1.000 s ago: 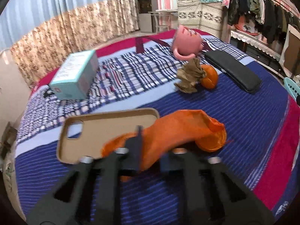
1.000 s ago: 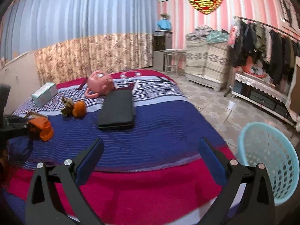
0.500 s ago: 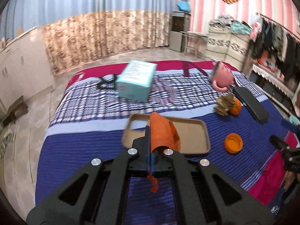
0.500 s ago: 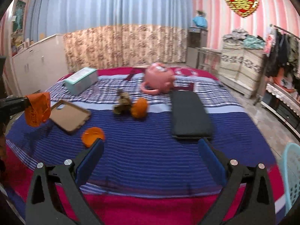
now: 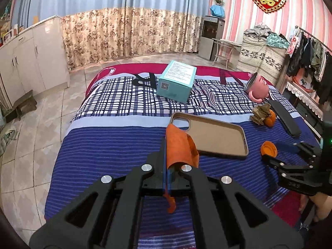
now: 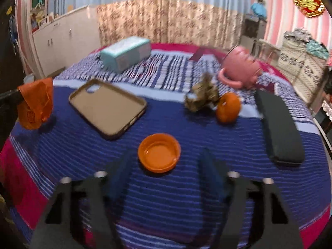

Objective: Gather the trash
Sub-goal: 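Grasp the orange round lid with the right tool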

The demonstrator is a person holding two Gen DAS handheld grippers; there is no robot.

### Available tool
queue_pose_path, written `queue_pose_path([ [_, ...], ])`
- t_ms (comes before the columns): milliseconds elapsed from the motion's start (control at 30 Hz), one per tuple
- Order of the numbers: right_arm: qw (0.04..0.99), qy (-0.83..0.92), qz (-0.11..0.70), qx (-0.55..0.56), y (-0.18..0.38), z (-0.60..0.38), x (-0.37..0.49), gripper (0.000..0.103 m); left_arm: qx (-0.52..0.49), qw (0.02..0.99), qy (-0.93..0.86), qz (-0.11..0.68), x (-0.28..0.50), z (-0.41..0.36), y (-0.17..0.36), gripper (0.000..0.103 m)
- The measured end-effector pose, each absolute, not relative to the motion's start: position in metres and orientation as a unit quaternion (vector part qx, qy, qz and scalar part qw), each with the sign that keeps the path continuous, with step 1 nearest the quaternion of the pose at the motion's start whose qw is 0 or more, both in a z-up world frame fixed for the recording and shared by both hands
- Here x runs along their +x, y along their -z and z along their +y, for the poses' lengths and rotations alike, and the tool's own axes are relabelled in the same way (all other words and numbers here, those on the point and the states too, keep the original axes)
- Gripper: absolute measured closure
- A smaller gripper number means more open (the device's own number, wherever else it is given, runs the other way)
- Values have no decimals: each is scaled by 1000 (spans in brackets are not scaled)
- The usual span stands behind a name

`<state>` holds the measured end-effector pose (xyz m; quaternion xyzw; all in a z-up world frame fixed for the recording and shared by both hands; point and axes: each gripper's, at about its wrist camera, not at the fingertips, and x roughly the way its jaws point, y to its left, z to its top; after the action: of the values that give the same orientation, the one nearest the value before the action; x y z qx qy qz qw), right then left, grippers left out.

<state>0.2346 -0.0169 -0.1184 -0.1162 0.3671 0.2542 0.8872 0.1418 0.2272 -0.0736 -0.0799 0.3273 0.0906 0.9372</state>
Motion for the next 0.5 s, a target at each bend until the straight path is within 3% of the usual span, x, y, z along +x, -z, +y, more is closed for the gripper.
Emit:
queue_pose_path([
  [33,886,-258,368,-115,119,-17,234,51,-79,938,-89,326,141,225,74,103],
  [67,886,-264,365,-111,118,-18,233,62,-77,938,-88,325,141,224,73,103],
  [500,930,-229,284,-52,75,-94,206,63,-49,954,-46,292,152,170,40,103],
])
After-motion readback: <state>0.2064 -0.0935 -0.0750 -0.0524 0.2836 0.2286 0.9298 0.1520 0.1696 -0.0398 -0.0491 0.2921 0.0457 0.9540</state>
